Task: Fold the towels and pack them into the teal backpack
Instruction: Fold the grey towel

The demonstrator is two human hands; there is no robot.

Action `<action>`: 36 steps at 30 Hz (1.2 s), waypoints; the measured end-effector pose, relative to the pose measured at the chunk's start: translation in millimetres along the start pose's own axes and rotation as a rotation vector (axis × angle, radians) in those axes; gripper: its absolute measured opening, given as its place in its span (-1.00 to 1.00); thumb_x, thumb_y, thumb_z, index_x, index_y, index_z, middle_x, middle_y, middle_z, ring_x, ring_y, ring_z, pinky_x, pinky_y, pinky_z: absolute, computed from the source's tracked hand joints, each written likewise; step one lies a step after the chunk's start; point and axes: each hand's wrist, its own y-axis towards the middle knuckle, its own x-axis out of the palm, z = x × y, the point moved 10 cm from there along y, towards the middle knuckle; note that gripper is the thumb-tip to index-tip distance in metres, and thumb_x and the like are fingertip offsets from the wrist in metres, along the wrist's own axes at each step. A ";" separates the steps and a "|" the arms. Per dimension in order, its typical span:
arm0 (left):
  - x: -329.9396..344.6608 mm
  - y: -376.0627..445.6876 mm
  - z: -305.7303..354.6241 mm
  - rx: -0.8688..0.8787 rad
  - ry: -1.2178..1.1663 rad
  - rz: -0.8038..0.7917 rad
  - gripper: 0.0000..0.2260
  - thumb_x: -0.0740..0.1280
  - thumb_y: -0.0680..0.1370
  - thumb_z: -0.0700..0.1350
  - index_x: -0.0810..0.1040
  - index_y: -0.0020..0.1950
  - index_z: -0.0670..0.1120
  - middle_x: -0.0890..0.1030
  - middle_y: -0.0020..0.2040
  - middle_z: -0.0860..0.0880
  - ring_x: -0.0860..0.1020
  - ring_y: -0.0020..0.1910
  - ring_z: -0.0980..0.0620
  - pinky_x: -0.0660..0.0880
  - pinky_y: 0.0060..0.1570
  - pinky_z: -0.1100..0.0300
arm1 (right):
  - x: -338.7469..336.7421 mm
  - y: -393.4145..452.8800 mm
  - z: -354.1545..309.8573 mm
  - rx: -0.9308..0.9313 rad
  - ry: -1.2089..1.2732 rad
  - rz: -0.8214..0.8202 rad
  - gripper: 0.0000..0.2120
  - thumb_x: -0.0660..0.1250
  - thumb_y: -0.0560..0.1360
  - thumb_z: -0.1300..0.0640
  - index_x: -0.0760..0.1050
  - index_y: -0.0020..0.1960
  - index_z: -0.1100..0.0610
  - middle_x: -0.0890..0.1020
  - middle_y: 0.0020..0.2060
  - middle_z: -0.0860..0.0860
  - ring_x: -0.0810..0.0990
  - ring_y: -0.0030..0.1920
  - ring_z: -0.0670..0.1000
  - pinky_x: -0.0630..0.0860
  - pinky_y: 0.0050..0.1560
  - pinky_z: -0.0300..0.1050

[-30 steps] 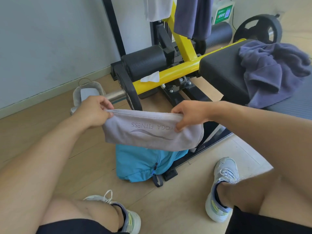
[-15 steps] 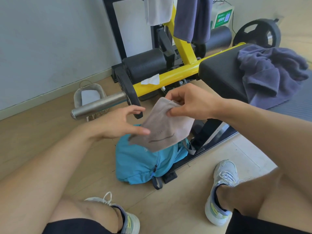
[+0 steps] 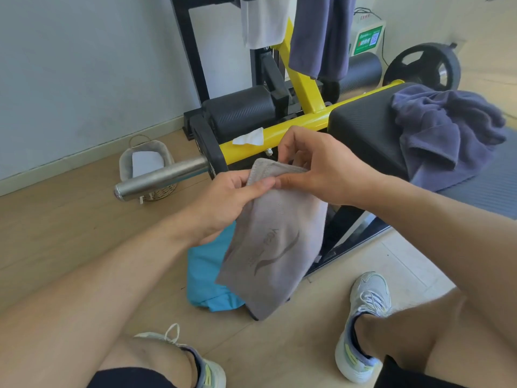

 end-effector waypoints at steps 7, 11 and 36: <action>-1.9 -3.1 -11.0 -0.126 -0.161 -0.003 -0.65 0.20 0.69 -0.05 0.59 0.32 -0.24 0.63 0.24 -0.32 0.61 0.14 -0.24 0.53 0.21 -0.08 | 0.4 -1.0 -1.5 0.000 0.004 0.004 -0.85 0.56 0.45 -0.03 0.60 -0.05 -0.11 0.62 -0.19 -0.29 0.57 -0.19 -0.09 0.49 -0.23 -0.27; -1.2 -3.8 -17.0 -0.177 -0.191 -0.030 -0.66 0.29 0.63 -0.07 0.61 0.32 -0.21 0.61 0.29 -0.31 0.56 0.28 -0.31 0.39 0.39 -0.21 | 1.2 -1.9 -6.8 -0.040 0.023 0.015 -0.87 0.56 0.44 0.02 0.69 -0.04 0.01 0.69 -0.09 -0.13 0.63 -0.08 -0.08 0.57 -0.08 -0.20; -11.9 -5.1 0.9 0.035 0.090 0.104 -0.78 0.27 0.67 -0.19 0.69 0.21 -0.15 0.72 -0.16 0.04 0.63 -0.27 0.22 0.52 -0.32 0.35 | 11.1 -4.5 -5.9 0.103 0.072 0.117 -0.89 0.59 0.40 -0.01 0.70 -0.15 -0.02 0.69 -0.30 -0.11 0.55 -0.29 -0.23 0.44 -0.27 -0.42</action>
